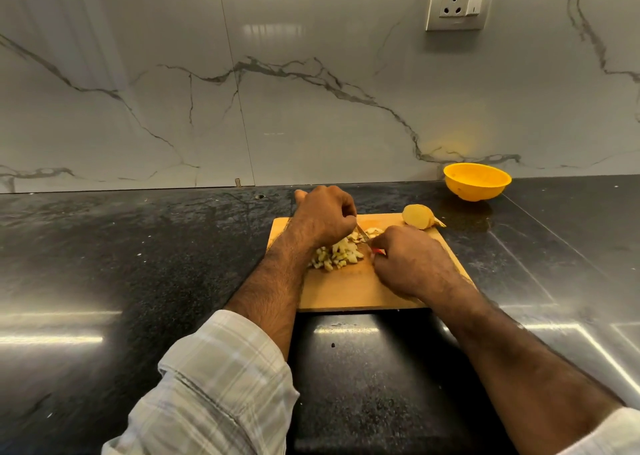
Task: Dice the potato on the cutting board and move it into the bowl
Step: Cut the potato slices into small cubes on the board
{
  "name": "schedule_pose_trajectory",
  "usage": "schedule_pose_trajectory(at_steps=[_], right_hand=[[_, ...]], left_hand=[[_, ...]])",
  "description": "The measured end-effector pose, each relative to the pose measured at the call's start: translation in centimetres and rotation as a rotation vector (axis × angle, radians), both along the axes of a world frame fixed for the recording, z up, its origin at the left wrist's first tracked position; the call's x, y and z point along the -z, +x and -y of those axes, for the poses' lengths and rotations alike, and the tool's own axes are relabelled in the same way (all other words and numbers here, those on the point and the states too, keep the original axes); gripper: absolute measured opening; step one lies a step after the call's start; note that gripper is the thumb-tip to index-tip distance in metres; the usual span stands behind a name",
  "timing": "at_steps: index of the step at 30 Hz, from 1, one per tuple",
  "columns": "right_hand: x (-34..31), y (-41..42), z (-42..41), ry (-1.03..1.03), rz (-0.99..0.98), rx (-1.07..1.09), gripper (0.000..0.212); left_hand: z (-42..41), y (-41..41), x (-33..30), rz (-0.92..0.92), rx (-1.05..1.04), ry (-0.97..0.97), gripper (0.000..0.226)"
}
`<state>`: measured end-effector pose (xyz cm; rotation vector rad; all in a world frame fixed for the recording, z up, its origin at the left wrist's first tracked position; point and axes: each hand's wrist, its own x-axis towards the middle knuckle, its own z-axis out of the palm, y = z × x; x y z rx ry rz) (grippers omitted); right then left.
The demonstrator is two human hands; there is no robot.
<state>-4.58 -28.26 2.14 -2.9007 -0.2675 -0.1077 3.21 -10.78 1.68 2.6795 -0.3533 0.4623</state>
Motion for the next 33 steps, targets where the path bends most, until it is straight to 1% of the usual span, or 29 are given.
schedule_pose_trajectory(at_steps=[3, 5, 7, 11, 14, 17, 19, 22, 24, 27, 29, 31, 33], right_hand=[[0.1, 0.2, 2.2, 0.087, 0.082, 0.054, 0.041], [-0.1, 0.5, 3.4, 0.082, 0.065, 0.12, 0.042], [-0.1, 0.8, 3.8, 0.084, 0.008, 0.153, 0.043], [0.6, 1.0, 3.5, 0.122, -0.029, 0.095, 0.043], [0.9, 0.9, 2.9, 0.139, -0.023, 0.006, 0.043], [1.0, 0.7, 2.1, 0.135, -0.019, -0.079, 0.043], [0.8, 0.6, 2.0, 0.138, 0.01, -0.093, 0.041], [0.4, 0.6, 3.0, 0.155, 0.131, -0.028, 0.039], [0.0, 0.6, 3.7, 0.135, 0.163, 0.045, 0.039], [-0.2, 0.9, 4.3, 0.058, 0.087, 0.162, 0.041], [0.1, 1.2, 4.4, 0.031, 0.025, 0.202, 0.043], [0.3, 1.3, 4.2, 0.034, -0.005, 0.206, 0.043], [0.5, 1.2, 3.8, 0.047, -0.003, 0.147, 0.043]], left_hand=[[-0.6, 0.1, -0.2, 0.039, -0.008, -0.048, 0.012], [-1.1, 0.2, -0.1, 0.047, -0.036, -0.086, 0.015], [-1.8, 0.4, -0.1, 0.066, -0.073, -0.142, 0.017], [-4.1, 0.8, -0.4, 0.12, -0.104, -0.29, 0.021], [-5.3, 0.8, -0.8, 0.141, -0.142, -0.351, 0.021], [-5.8, 1.0, -0.8, 0.136, -0.158, -0.36, 0.021], [-5.7, 0.9, -0.7, 0.13, -0.153, -0.35, 0.021], [-5.5, 0.8, -0.7, 0.128, -0.148, -0.339, 0.021], [-5.5, 0.7, -0.6, 0.127, -0.154, -0.339, 0.021], [-5.3, 0.7, -0.6, 0.119, -0.157, -0.328, 0.021], [-5.2, 0.7, -0.5, 0.116, -0.152, -0.319, 0.022], [-5.2, 0.7, -0.5, 0.12, -0.149, -0.324, 0.022], [-5.2, 0.7, -0.6, 0.121, -0.147, -0.324, 0.022]])
